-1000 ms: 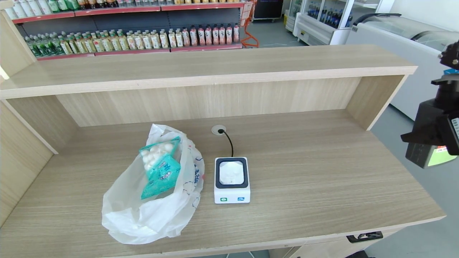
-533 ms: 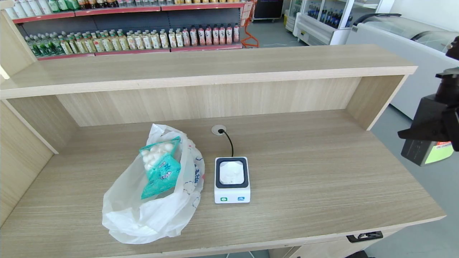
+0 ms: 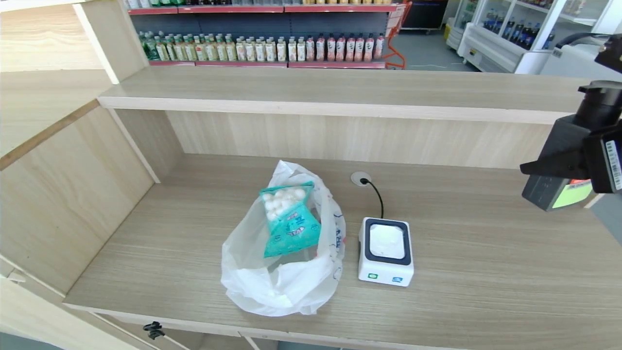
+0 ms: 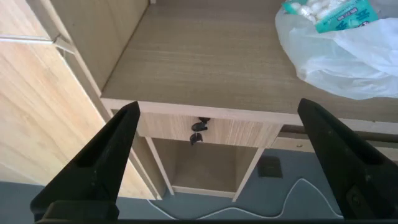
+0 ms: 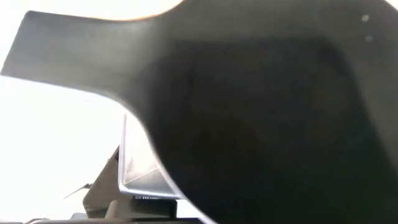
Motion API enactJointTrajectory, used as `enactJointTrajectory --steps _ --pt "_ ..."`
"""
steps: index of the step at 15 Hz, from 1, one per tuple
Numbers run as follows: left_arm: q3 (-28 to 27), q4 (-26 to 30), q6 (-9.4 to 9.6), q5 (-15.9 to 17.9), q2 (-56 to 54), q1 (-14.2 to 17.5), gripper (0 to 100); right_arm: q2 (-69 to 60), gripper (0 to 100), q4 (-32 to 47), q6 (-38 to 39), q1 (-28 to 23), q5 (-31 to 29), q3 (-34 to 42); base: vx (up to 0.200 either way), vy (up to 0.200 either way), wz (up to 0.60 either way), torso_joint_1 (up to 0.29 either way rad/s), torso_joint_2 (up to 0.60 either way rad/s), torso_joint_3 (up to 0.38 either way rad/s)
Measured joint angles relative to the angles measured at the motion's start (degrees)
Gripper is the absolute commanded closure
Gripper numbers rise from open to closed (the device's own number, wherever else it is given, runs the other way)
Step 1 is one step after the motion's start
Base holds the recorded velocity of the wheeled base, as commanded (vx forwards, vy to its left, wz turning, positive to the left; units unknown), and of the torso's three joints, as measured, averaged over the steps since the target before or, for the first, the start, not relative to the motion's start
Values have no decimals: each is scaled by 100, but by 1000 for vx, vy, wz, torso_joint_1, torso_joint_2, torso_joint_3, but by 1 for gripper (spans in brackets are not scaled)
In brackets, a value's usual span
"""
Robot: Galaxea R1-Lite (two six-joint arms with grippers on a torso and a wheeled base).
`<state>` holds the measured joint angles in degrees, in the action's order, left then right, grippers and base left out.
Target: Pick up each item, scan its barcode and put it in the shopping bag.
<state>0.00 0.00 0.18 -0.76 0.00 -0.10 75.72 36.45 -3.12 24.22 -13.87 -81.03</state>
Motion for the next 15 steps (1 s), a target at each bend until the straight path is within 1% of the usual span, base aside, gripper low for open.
enactJointTrajectory --steps 2,3,5,6,7,8,9,11,15 --pt "0 2 0 -2 0 -1 0 9 100 -411 11 79 49 405 0 0 0 0 0 0" --pt "0 2 0 -2 0 -1 0 30 100 -446 52 89 123 562 0 0 0 0 0 0" --pt "0 0 0 -2 0 5 0 74 100 -341 252 50 169 744 0 0 0 0 0 0" --pt "0 0 0 0 0 -6 0 68 100 -191 519 41 235 802 0 0 0 0 0 0" --pt "0 0 0 -2 0 0 0 55 100 17 713 39 430 903 0 0 0 0 0 0" --pt "0 2 0 -2 0 0 0 39 100 11 813 26 608 990 0 0 0 0 0 0" --pt "0 0 0 0 0 0 0 44 100 37 878 17 649 1050 0 0 0 0 0 0" --pt "0 0 0 -2 0 0 0 94 100 -32 1012 11 666 1091 0 0 0 0 0 0" --pt "0 0 0 0 0 0 0 323 100 -183 1596 37 666 1221 0 0 0 0 0 0"
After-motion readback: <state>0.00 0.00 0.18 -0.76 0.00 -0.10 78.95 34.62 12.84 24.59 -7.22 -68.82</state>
